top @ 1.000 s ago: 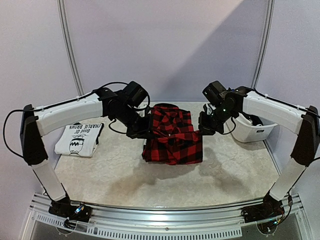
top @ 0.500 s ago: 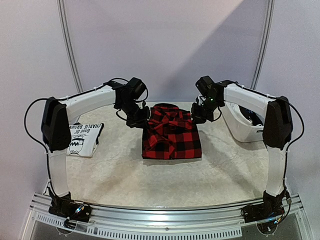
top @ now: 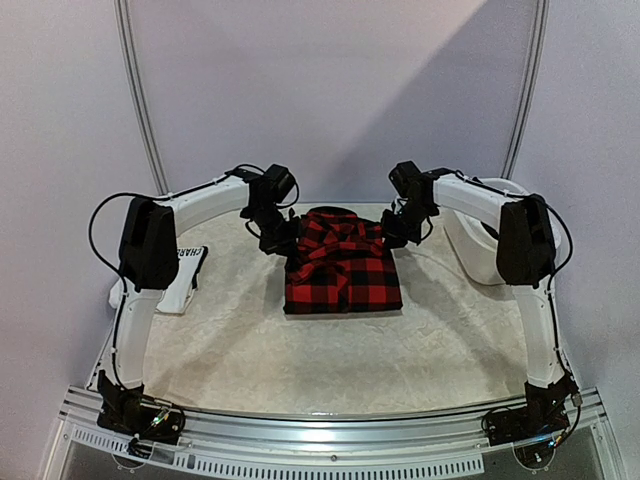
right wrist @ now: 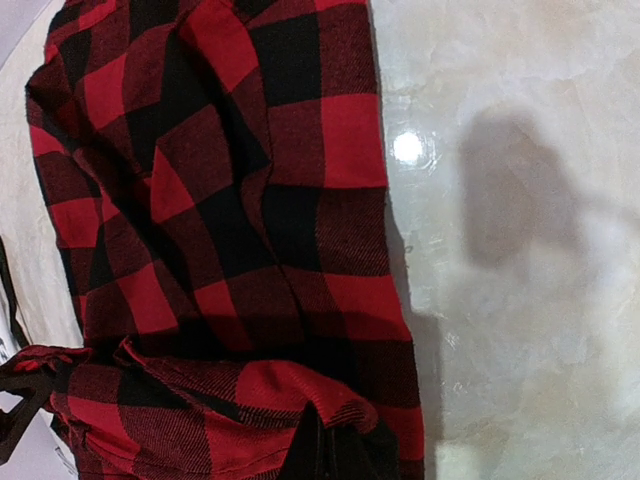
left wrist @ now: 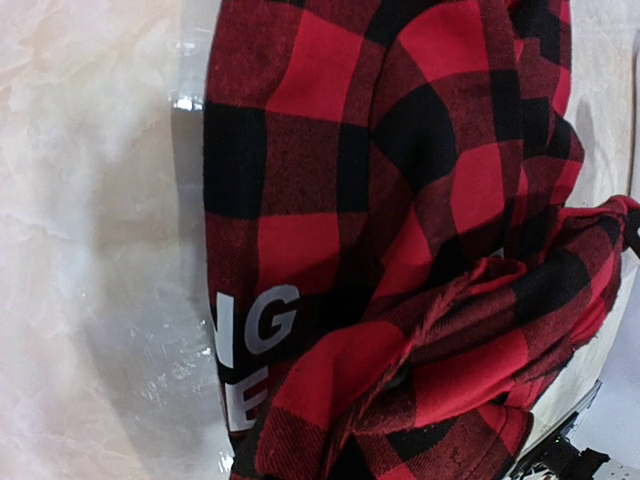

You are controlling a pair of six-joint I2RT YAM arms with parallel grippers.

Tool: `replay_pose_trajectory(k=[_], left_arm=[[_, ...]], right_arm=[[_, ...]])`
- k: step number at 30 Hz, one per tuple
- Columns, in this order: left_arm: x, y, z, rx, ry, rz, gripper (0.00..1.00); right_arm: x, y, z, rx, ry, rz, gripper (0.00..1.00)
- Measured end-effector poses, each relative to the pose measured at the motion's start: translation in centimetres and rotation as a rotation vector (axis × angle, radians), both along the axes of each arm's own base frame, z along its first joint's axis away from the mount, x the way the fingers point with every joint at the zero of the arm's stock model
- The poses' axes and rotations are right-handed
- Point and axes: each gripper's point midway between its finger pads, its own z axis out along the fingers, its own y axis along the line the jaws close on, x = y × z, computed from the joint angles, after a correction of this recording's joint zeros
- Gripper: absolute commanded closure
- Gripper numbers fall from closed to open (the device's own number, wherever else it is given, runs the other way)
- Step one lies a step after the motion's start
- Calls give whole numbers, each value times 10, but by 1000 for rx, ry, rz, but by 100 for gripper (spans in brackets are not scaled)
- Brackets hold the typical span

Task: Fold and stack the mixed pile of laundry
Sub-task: Fold the rectangle-folded shirt at the center of the board, then smooth out the 2/3-rectangle-folded shirt at the center of the board.

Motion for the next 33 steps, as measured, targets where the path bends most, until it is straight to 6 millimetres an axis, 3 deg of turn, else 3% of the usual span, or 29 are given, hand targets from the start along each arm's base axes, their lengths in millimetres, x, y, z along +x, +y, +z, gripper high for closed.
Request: replay_pose_trajectory(k=[4,9,13,16,19,21,26,29,33], left_arm=[[5,-2,-5,-11,0,-3,100],[15,-11,-19,-41,8,-9,100],[19,-12,-34,-40,26,1,89],[23,-11,-30,-45,26,24,75],[40,-12,-8,-82,-23,50,53],[55,-11,13,-117,-72,73,45],[71,3,63,-162,-165,109,37],[66,12,98,-162,-226,106,35],[33,21,129,-133,-266,68,36]], right_arm=[[3,0,-10,1,13,-9,100],[13,7,-23,30,17,-23,92],[25,11,-23,62,4,-38,78],[38,14,-10,91,-34,-51,66],[53,12,8,124,-78,-79,51],[64,9,23,149,-116,-101,46],[74,-3,64,177,-197,-126,41],[67,-5,100,192,-260,-103,41],[28,1,144,197,-332,-4,44]])
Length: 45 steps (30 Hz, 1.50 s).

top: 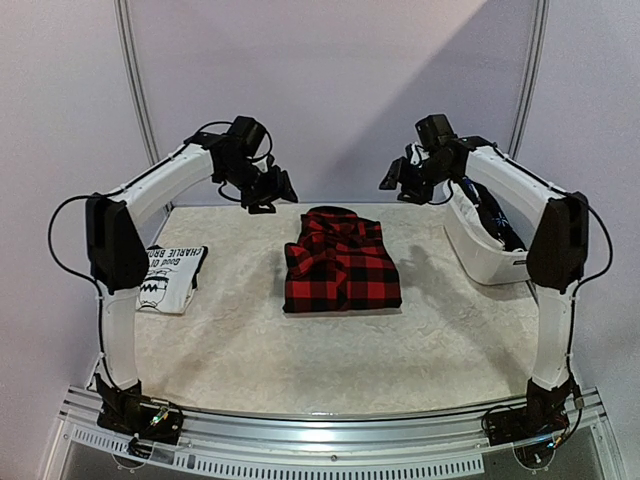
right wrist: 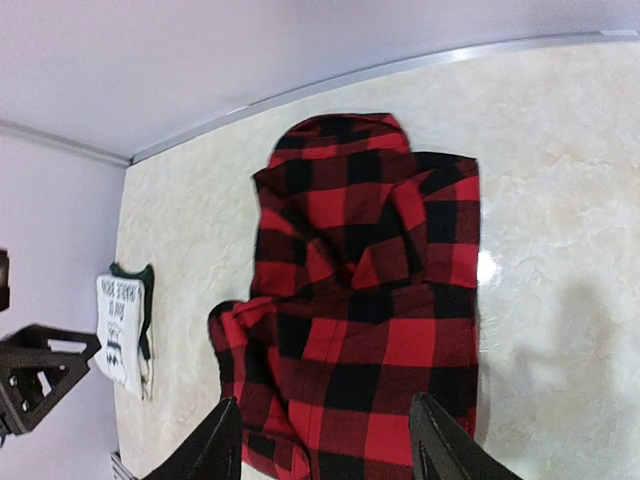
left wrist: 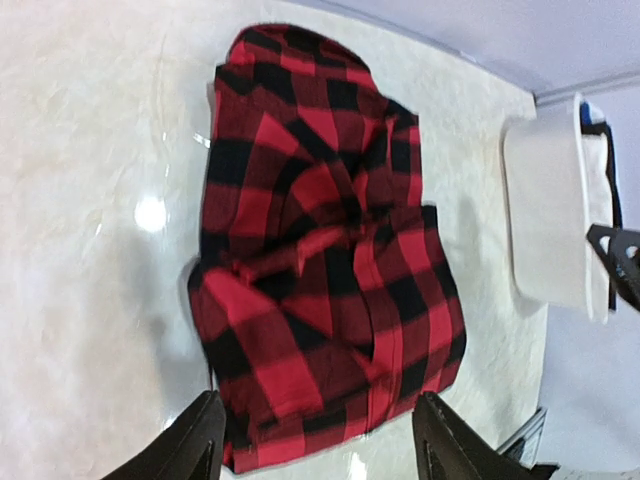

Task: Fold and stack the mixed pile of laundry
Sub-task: Smooth out the 2/3-rectangle-folded shirt at the center of the board.

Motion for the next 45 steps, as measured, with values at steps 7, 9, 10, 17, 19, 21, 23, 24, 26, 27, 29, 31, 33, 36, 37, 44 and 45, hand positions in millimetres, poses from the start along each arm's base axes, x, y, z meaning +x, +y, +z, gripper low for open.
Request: replay_pose_trajectory(k=[7,9,10,17,19,21,23,24,26,27,29,31,33,36,37,44,45], left_arm=[[-66,1,-3,84,19,-85,47],[-83,4,-16,113,47,-105,49],[-91,5,-23,129,63,-112,51],[-128,1,-58,177,128,-160,57],[-133,1,-64,183,139,-164,58],[-134,1,-67,186,146,-164,58],[-134,1,-68,183,143,-163,59],[-133,0,-67,180,139,-164,59],[-132,-1,-66,175,134,-164,60],[-132,-2,-66,173,133,-165,60],[-131,-3,-66,168,130,-167,60],[-130,-5,-66,162,129,-172,60],[-130,-7,-70,161,136,-179,60],[-129,-9,-80,168,155,-190,61],[-128,-11,-84,172,162,-195,61],[-124,-17,-98,184,181,-230,61],[-125,-17,-98,185,183,-235,61]], right_arm=[[-90,76,15,-31,-105,321,62],[-113,101,2,-44,-99,408,68],[-124,112,-5,-49,-90,448,70],[-149,157,-65,-91,-21,570,83],[-144,163,-87,-114,7,568,84],[-139,164,-103,-139,25,558,85],[-135,165,-116,-159,39,551,86],[-133,166,-122,-168,45,547,86],[-129,167,-130,-181,53,542,86],[-128,167,-133,-186,55,540,87],[-122,169,-137,-197,50,530,86],[-116,171,-141,-211,43,516,86],[-108,171,-142,-225,30,498,86],[-98,171,-144,-243,13,473,86],[-95,170,-145,-248,10,462,86],[-57,157,-144,-243,-13,375,83],[-50,155,-144,-238,-17,362,82]])
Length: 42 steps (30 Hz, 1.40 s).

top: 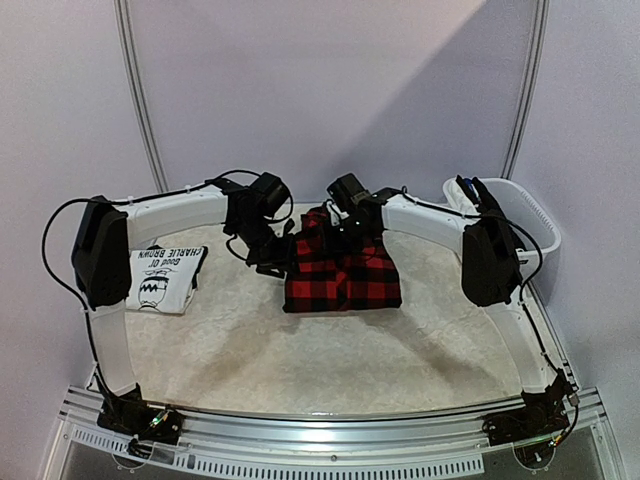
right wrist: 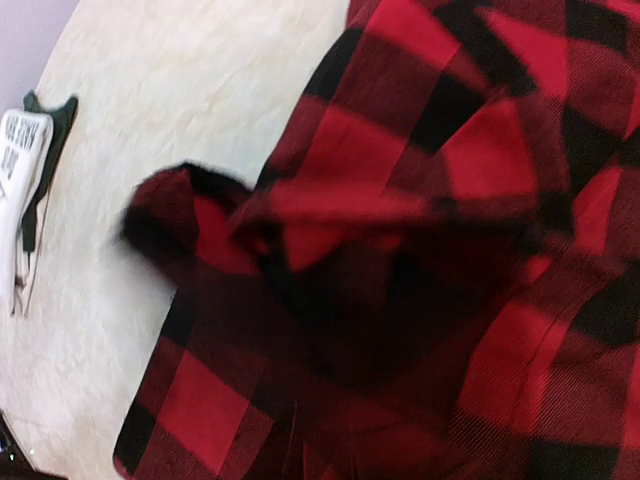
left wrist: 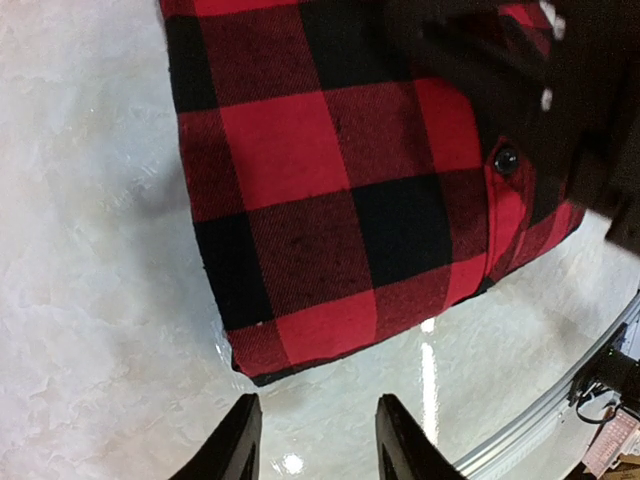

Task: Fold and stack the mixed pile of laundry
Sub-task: Smooth out the 2/3-rectangle-folded shirt at the center of the board.

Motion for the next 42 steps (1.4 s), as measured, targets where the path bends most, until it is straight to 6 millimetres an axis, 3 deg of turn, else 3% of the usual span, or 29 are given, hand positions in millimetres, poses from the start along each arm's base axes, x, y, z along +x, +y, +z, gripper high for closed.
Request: replay_pose_trajectory(k=[8,14,16,20,26,35,42], left_arm=[[-6,3,0,21,19,-28,63],[6,-7,13,0,-12,-45,67],[10,-11,12,-5,-15,-48,68],[9,-18,0,1,6,-60,70],[2,-31,-22,10,47,-81,71],[13,-47,-35,-1,48,-77,72],[4,-43,-63,24,86,-75,73]], right_arm=[[55,-20,14,72,-52,-89,71],[71,-38,29,119,-66,-100,66],[60,-51,28,113,-49,-102,66],[17,-81,34,124,6,-105,68],[-27,-89,56,235,24,-73,70],[-52,-85,19,268,148,-38,71],[-64,-86,-25,244,238,-28,73]])
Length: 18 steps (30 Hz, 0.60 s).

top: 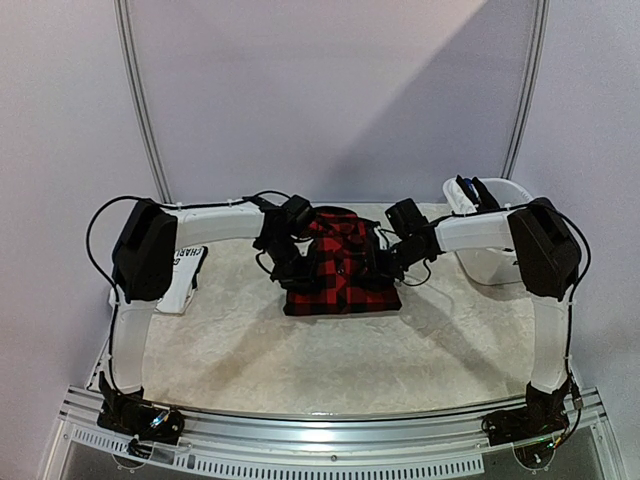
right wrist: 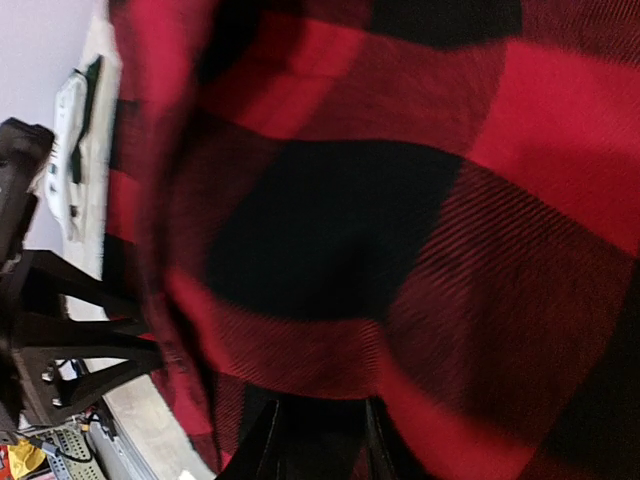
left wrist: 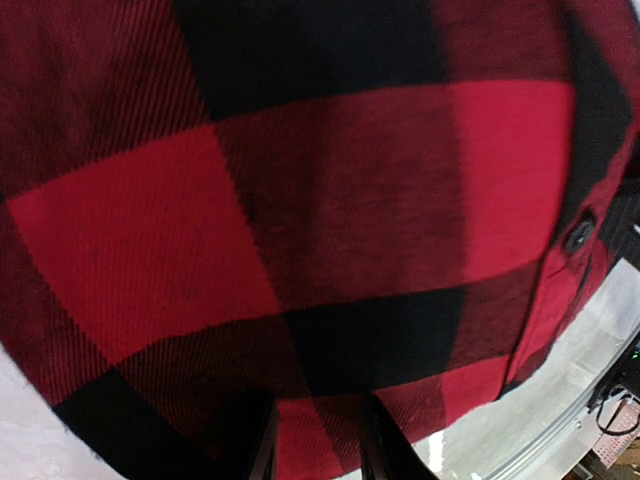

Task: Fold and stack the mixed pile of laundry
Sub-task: Smooth out the 2/3-rectangle-folded shirt at the center of the board.

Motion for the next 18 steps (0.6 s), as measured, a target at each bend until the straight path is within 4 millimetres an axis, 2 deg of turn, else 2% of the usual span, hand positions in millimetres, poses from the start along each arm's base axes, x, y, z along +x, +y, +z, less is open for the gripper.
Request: replay_pose_trajectory(k=[3,4,13,18], left_arm=[[-14,6,-21,24,35,-1,74],[-20,8,-29,32,48,-3,74],[-42,14,-24,48,25,-12,75],[-43,16,-10,68,8,-14,75]], right_arm=[[-12,-5,-27,-23,55,7,75],[-13,-4,-29,-16,54,11,75],[-16,-5,-27,-39,39,12,75],[-17,-5,-16,-100,39,31,74]])
